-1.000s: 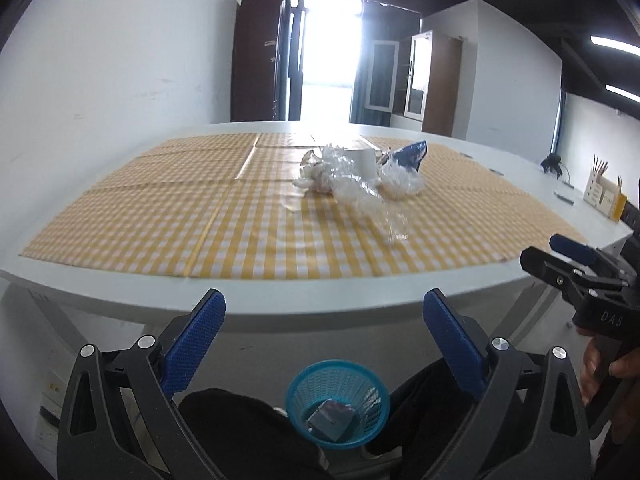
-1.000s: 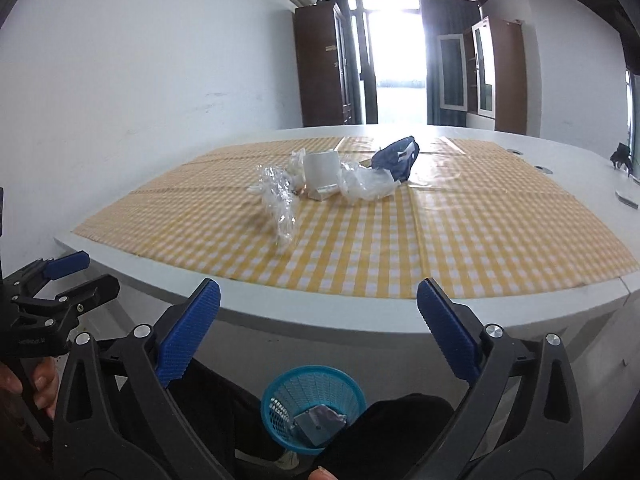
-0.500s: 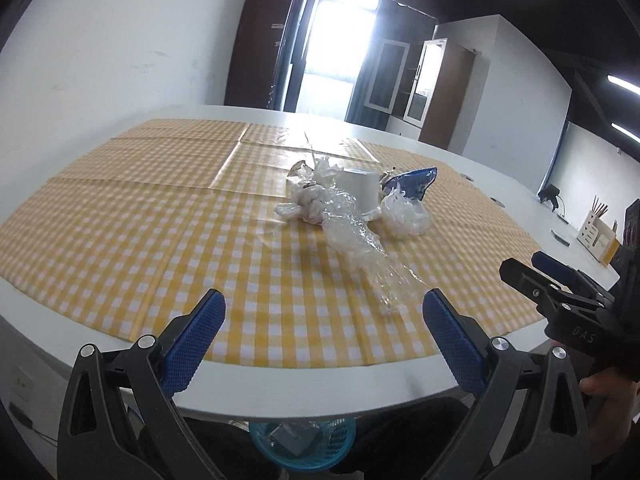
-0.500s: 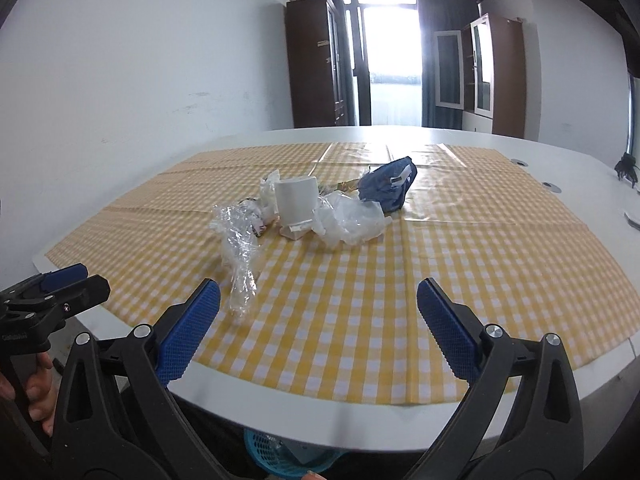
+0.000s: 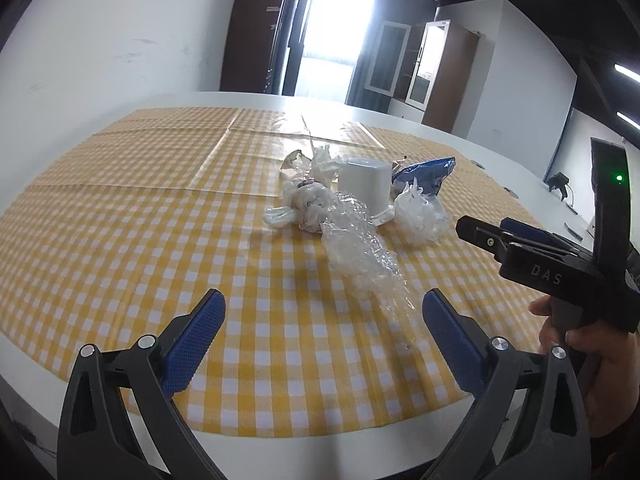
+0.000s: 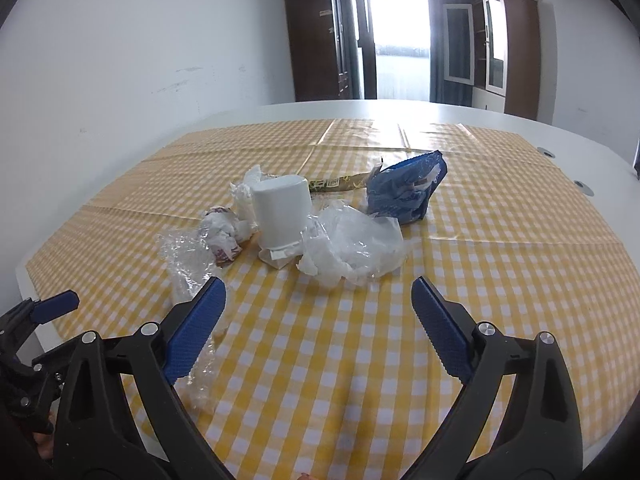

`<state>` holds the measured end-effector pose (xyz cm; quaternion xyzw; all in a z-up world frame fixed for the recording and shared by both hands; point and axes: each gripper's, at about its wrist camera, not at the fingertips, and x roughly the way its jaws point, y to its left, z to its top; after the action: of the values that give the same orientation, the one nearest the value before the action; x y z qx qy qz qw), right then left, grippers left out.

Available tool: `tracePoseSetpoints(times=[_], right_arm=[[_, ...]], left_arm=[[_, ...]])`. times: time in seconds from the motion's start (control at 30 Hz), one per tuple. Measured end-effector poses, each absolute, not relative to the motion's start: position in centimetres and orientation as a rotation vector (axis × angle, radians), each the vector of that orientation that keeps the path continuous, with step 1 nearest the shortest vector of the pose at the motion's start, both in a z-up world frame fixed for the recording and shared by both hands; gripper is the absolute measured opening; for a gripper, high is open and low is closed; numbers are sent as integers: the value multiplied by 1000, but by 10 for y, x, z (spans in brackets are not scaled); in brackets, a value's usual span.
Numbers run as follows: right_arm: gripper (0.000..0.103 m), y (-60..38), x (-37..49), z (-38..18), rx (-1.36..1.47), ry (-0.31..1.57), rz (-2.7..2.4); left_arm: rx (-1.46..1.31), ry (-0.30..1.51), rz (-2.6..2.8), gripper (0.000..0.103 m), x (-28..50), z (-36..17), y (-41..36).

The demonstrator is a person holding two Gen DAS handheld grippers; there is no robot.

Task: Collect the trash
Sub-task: 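Grasp the clear plastic film with the left tool while the right tool grasps white plastic bag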

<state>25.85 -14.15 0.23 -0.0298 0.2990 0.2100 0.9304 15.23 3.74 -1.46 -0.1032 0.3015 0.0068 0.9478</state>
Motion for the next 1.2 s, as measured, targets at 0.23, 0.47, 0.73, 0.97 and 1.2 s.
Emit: tracePoseSetpoints(times=[0.23,0.47,0.73,0.97,1.2], right_arm=[[78,-128,300,-2,-71,670,422],[51,-116,329,-13,-101,750,420],[15,-113,332,-27,-142,794,410],[11,-128,307,-18,-110,758,426],[11,-139,272,-11,-69,713,449]], left_arm=[[-251,611,14,96,179,-3,47],[-255,642,14,96,211,-5,50],[-263,721,-14,80,242,-19,41],[-328,720,-32,34,232,-28,51],[-367,659,-22,30,194,-18,60]])
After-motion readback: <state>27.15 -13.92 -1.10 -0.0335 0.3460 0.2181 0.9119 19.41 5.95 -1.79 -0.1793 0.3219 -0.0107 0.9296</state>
